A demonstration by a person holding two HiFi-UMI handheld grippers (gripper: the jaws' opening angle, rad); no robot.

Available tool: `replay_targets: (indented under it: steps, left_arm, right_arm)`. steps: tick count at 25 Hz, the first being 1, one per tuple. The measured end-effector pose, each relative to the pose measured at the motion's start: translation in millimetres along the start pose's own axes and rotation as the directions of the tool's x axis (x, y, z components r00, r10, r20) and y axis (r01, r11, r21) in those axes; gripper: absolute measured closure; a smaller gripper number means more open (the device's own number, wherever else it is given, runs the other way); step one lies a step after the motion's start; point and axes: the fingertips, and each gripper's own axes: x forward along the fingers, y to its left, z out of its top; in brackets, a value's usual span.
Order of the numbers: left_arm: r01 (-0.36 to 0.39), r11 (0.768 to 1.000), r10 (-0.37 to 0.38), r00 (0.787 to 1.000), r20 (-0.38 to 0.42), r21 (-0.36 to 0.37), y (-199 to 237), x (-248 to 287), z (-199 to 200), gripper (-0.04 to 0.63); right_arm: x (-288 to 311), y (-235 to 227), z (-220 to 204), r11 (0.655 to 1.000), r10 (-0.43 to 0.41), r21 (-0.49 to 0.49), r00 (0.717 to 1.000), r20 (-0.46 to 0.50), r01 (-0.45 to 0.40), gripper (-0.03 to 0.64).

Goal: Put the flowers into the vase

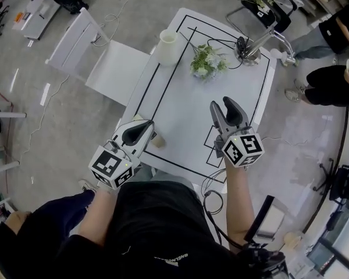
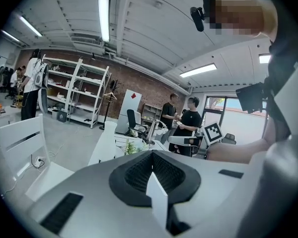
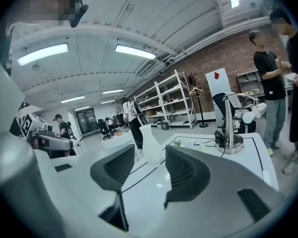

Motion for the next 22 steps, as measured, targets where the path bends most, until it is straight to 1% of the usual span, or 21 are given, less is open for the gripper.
replay_targets:
  steps: [3, 5, 8, 12, 16, 18, 22]
  left_arm:
    - [-0.002, 1.000, 0.002, 1.000, -0.003, -0.011, 8, 6, 0, 0.595]
    - [-0.005, 1.000, 0.005, 1.000, -0.003, -0.010, 15, 9, 2, 0.595]
    - [-0.022, 1.000, 0.022, 1.000, -0.003, -0.007, 26, 13, 5, 0.595]
    - [-0.046, 0.998, 0.046, 0.999, 0.010, -0.034, 37, 16, 8, 0.595]
    - [-0.056, 0.998, 0.056, 0.998, 0.007, -0.041, 45, 22, 6, 0.595]
    - [-0.053, 0.997, 0.054, 0.999, 0.004, -0.058, 47, 25, 4, 0.595]
    - [-0.051, 0.995, 0.051, 0.999, -0.005, -0.080, 49, 28, -4, 0.595]
  right_arm:
    - [16, -12, 0, 1.000, 0.003, -0.020, 0.999, -0.032, -0.004, 0.381]
    - [27, -19, -1, 0.999, 0.000, -0.039, 0.999, -0.050, -0.002, 0.347]
    - [44, -33, -6, 0.997, -0.015, -0.080, 0.997, -0.081, 0.009, 0.311]
    - [69, -52, -17, 0.993, -0.042, -0.119, 0.992, -0.119, 0.027, 0.261]
    - [96, -73, -27, 0.987, -0.072, -0.154, 0.984, -0.165, 0.046, 0.208]
    - [110, -83, -32, 0.984, -0.080, -0.171, 0.979, -0.187, 0.048, 0.188]
    - [137, -97, -46, 0.969, -0.095, -0.243, 0.962, -0.256, 0.031, 0.138]
